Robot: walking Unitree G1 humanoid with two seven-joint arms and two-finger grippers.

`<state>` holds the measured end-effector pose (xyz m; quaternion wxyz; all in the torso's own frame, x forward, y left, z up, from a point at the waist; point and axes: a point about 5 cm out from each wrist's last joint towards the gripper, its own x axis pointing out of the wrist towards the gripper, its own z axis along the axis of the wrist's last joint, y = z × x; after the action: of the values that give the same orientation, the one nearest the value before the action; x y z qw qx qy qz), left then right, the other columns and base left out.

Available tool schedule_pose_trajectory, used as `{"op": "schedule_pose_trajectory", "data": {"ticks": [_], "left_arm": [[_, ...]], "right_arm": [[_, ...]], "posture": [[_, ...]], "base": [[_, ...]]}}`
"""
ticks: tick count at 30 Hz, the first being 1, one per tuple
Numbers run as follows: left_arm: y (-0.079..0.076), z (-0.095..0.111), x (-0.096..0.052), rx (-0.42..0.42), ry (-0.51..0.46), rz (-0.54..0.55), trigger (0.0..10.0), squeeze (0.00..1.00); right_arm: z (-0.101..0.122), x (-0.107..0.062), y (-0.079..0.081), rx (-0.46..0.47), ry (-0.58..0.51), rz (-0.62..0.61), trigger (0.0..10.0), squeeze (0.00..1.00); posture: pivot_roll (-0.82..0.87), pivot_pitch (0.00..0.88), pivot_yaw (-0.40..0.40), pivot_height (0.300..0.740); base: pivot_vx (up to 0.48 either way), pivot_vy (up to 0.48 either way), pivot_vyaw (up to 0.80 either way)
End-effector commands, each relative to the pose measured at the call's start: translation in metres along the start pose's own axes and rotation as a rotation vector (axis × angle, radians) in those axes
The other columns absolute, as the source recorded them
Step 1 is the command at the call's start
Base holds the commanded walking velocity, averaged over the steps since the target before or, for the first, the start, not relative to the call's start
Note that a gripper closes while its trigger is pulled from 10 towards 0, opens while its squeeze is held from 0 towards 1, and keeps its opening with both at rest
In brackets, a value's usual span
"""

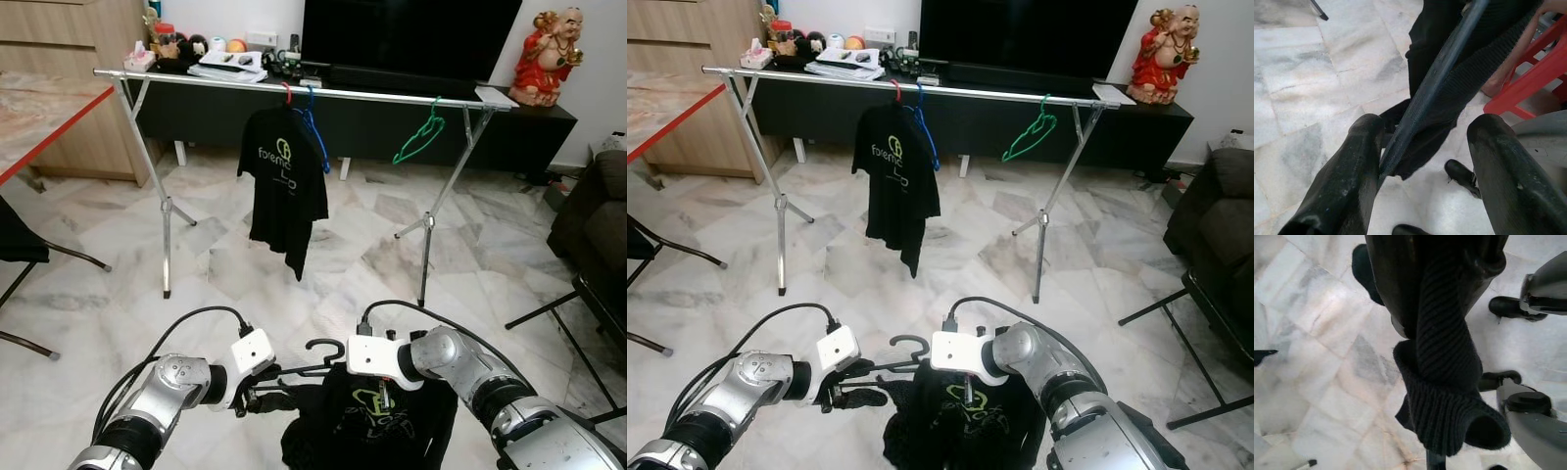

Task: Hang hanger

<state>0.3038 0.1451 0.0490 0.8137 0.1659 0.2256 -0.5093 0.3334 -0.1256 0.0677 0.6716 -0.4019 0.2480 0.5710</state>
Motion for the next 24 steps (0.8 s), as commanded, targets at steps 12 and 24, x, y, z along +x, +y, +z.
{"op": "schedule_pose_trajectory", "data": {"ticks": [12,24], "left_arm": [[-0.0016,0.0052,0.0049,0.015,-0.026,-0.009,10.0,0.00],[-0.0019,0.0100,0.0056,0.002,-0.067,-0.016,0.0,0.00]], "right_arm": [[0.0096,-0.0031,-0.0035,0.011,-0.067,0.047,10.0,0.00],[0.0055,-0.0019,0.0003,0.025,-0.053,0.070,10.0,0.00]], "posture": [[0.02,0.023,-0.121,0.740],[0.03,0.029,-0.123,0.740]], "base": [[0.000,0.000,0.00],[0.000,0.000,0.00]]}}
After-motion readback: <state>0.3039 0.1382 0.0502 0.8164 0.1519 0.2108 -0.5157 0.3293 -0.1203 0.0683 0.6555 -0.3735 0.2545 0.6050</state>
